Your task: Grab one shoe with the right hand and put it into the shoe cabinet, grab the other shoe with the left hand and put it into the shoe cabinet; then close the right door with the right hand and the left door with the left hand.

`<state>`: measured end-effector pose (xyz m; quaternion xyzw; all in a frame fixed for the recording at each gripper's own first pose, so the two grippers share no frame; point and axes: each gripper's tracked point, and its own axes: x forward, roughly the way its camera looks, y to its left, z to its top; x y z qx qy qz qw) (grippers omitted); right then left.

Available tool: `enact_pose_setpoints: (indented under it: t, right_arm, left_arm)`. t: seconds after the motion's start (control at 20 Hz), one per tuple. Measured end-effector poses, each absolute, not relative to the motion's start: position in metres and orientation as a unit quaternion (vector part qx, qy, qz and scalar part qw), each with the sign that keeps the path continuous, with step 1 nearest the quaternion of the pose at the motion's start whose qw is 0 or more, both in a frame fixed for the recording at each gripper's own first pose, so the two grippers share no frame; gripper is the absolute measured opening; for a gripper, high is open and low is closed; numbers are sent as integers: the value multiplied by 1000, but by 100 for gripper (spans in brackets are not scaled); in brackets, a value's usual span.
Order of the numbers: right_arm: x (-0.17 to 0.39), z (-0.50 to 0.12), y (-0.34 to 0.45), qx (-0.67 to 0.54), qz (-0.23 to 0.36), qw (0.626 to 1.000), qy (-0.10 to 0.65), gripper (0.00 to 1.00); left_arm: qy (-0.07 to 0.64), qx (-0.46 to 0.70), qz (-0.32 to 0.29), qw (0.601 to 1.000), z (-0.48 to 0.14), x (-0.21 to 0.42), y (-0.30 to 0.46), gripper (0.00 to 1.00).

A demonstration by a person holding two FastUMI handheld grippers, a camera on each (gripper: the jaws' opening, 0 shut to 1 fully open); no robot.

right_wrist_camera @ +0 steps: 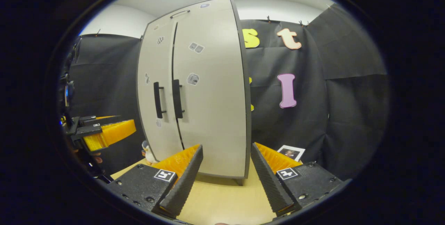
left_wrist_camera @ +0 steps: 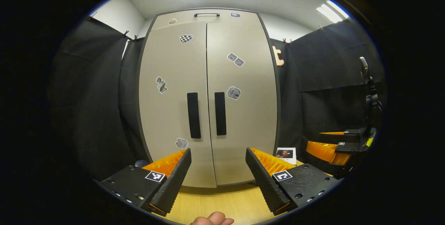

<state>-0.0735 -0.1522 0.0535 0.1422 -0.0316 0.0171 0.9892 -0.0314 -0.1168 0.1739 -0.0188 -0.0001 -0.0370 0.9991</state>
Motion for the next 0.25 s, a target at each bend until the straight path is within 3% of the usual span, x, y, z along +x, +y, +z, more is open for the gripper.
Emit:
enact_pose_setpoints:
  t: [0.25]
  right_arm:
    - [-64,48,-141,139,28,990,-27,91]
  left_arm:
    - [7,-19,-17,1000,167,-35,-106,96]
